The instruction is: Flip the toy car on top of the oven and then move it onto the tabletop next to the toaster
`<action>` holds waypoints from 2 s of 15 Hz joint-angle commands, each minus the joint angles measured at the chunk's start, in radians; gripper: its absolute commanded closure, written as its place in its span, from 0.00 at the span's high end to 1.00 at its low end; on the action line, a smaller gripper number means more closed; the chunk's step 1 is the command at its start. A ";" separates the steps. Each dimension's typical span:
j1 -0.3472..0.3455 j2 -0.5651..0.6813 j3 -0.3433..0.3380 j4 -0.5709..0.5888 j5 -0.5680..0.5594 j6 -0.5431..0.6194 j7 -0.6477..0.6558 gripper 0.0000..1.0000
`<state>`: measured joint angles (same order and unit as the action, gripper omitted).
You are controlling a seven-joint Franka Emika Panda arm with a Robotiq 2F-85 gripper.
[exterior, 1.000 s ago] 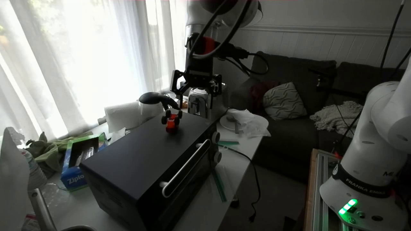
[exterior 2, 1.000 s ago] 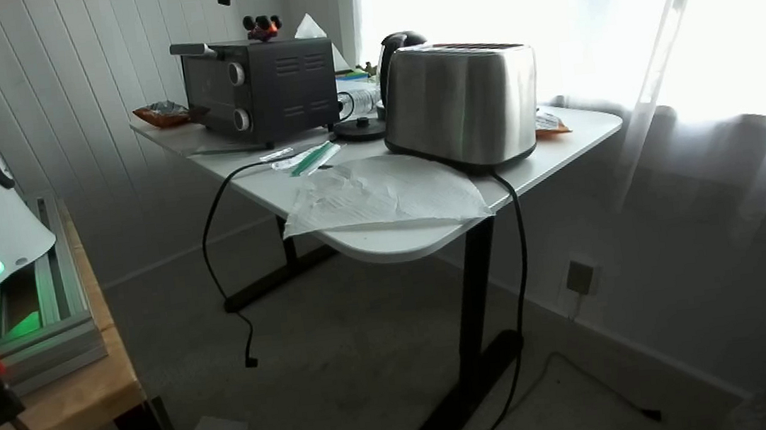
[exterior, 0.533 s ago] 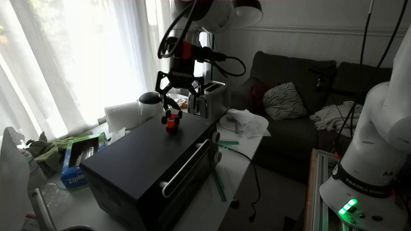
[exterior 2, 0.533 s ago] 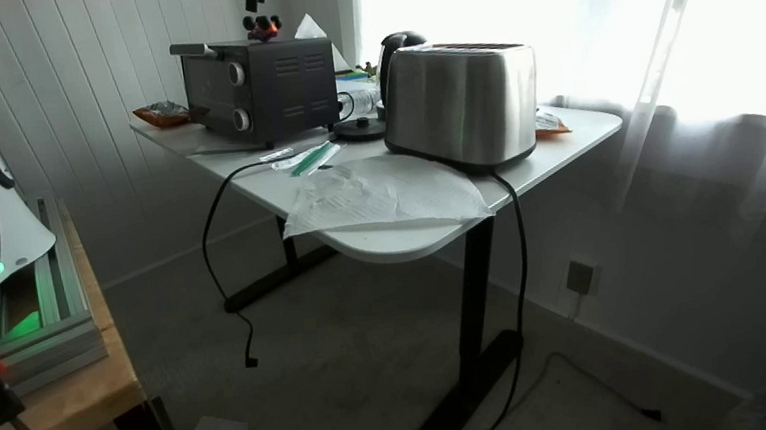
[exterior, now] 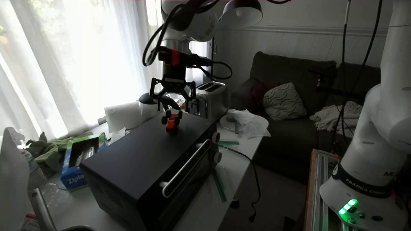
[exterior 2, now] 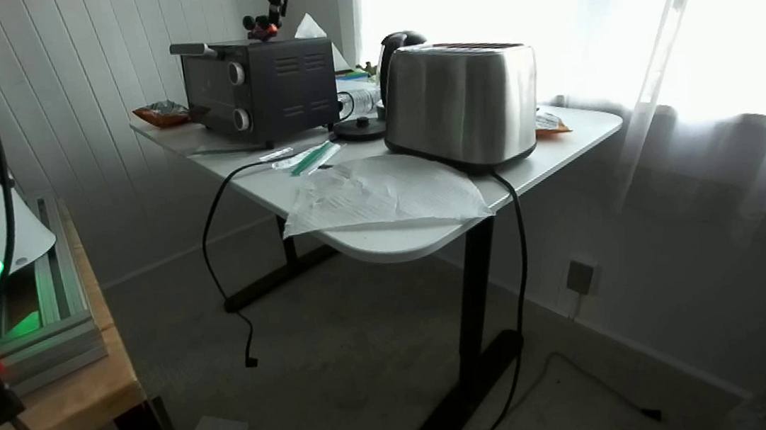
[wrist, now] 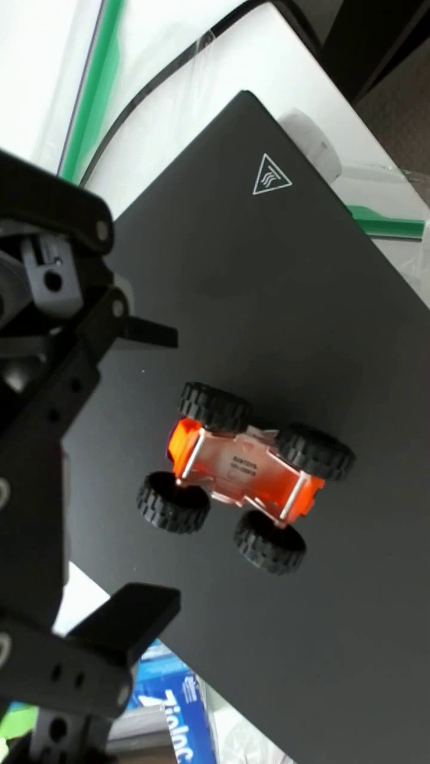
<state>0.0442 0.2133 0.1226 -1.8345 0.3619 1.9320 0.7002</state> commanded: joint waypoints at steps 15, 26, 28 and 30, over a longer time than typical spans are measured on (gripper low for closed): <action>0.016 0.146 -0.048 0.145 0.095 -0.186 0.039 0.92; 0.014 0.154 -0.052 0.140 0.146 -0.180 0.043 0.41; 0.011 0.150 -0.055 0.136 0.153 -0.179 0.038 0.23; 0.009 0.145 -0.058 0.133 0.159 -0.176 0.037 0.14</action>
<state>0.0475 0.3570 0.0779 -1.7122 0.4834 1.7637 0.7268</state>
